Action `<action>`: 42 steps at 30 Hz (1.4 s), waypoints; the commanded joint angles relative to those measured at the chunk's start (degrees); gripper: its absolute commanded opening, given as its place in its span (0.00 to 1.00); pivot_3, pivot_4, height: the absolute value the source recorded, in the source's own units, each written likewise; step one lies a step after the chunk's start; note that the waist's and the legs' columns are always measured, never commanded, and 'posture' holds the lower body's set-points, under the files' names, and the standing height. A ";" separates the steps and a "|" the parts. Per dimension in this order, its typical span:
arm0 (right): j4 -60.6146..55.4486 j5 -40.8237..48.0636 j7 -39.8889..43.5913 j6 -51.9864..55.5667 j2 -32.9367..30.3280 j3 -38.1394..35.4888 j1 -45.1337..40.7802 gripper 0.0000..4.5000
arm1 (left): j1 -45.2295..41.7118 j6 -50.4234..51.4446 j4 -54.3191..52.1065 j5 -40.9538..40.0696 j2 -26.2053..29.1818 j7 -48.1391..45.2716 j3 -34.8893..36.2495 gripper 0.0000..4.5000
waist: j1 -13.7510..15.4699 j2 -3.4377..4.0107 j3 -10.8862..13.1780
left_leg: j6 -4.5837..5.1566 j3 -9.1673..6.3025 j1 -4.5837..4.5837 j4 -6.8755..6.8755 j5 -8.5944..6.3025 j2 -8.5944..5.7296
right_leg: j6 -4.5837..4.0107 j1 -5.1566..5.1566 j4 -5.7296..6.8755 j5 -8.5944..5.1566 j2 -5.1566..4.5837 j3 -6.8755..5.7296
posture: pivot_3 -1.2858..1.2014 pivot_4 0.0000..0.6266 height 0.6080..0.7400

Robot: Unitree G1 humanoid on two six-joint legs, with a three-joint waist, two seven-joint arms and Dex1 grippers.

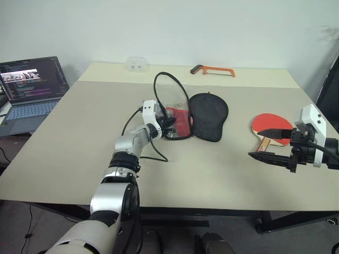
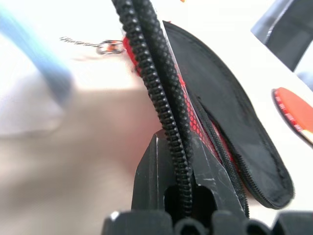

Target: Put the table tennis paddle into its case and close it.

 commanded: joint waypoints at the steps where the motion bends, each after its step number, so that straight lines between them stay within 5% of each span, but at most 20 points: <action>1: -0.97 0.29 0.05 -1.20 0.12 -0.01 -1.36 1.00 | -4.26 -3.70 3.34 0.51 -1.00 0.73 0.56 0.00 | 0.02 0.00 0.00 | 0.00 -0.01 0.00 0.00 0.00 0.00 | 0.00 0.00 0.00 0.00 0.00 -0.01 | 0.52 0.24 1.00; 9: -0.81 0.11 0.01 -1.31 0.30 0.25 -1.83 1.00 | -7.40 -9.15 10.89 1.45 -3.40 6.40 2.02 0.00 | -0.06 0.00 0.00 | 0.00 -0.01 -0.04 -0.01 0.00 -0.03 | 0.03 -0.01 -0.05 0.00 -0.02 -0.01 | 0.52 0.24 1.00; 32: -0.64 0.09 -1.25 -1.25 1.55 1.77 -2.39 1.00 | -9.84 -6.49 14.25 2.66 -4.58 3.74 2.78 0.00 | 0.19 -0.01 0.01 | -0.01 -0.03 -0.11 -0.03 0.00 -0.05 | 0.05 -0.06 -0.07 0.00 -0.03 -0.03 | 0.52 0.24 1.00; 42: -0.43 0.29 -3.63 -0.64 2.14 2.07 -2.34 1.00 | -9.64 -6.95 12.07 4.12 -2.53 4.51 1.94 0.71 | 0.16 -0.01 0.01 | -0.01 -0.03 -0.11 -0.02 0.01 -0.05 | 0.06 -0.06 -0.05 0.01 -0.03 -0.03 | 0.52 0.24 1.00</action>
